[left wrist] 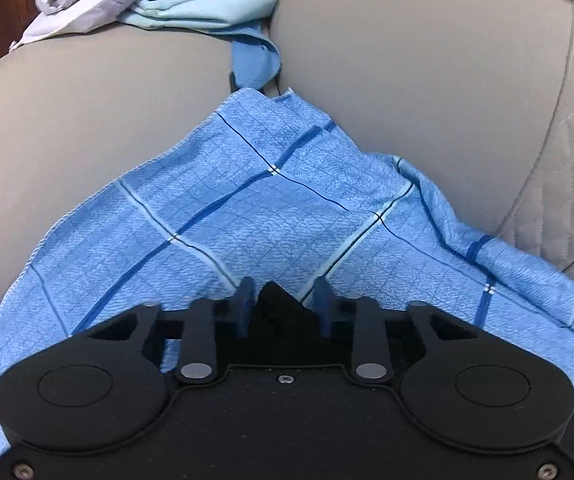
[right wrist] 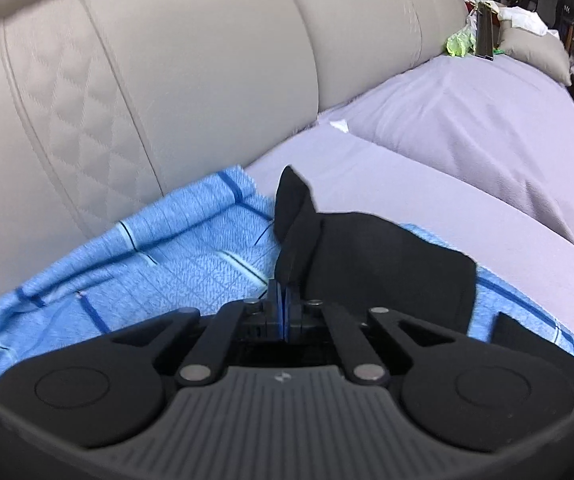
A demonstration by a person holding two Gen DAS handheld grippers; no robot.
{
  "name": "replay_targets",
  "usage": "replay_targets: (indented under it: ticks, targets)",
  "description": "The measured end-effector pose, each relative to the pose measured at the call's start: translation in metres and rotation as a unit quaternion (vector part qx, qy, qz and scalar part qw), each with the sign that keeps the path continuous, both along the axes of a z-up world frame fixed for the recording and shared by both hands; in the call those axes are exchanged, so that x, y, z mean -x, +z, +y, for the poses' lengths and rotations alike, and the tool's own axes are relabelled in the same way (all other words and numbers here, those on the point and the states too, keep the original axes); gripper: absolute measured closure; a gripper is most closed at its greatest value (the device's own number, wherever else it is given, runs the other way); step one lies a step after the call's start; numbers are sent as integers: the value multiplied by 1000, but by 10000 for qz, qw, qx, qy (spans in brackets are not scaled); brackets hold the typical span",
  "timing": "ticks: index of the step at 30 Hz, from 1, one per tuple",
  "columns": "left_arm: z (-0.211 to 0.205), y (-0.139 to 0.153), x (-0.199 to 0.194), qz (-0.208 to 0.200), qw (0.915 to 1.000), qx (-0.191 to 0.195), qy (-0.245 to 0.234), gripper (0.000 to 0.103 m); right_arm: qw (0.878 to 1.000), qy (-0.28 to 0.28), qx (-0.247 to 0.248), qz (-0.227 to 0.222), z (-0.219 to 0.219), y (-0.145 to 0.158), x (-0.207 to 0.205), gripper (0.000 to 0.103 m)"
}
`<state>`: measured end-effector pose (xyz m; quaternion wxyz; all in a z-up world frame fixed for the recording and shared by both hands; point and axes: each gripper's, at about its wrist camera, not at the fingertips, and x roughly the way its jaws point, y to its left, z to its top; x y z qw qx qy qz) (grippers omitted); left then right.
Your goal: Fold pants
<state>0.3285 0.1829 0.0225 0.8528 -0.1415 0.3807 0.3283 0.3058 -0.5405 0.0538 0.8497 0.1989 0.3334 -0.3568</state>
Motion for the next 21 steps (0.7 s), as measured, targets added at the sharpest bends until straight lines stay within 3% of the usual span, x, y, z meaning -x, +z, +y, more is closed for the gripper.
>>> replay_targets:
  ticks: [8, 11, 18, 19, 20, 21]
  targets:
    - [-9, 52, 48, -544, 9964, -312, -575, 80, 9985, 102, -41, -540, -16, 32, 67, 101]
    - [-10, 68, 72, -718, 9945, -244, -728, 81, 9972, 71, -55, -736, -19, 40, 100, 101]
    - [-12, 91, 149, -1050, 9895, -206, -974, 81, 9908, -356, -343, -1262, -28, 33, 193, 101]
    - [-13, 93, 159, -1070, 9890, -207, -999, 84, 9904, -439, -349, -1261, -30, 29, 204, 101]
    - [-14, 95, 170, -1080, 9889, -223, -1000, 96, 9898, -561, -341, -1265, -30, 24, 217, 101]
    - [-14, 97, 180, -1050, 9892, -274, -986, 96, 9888, -678, -353, -1285, -30, 19, 227, 101]
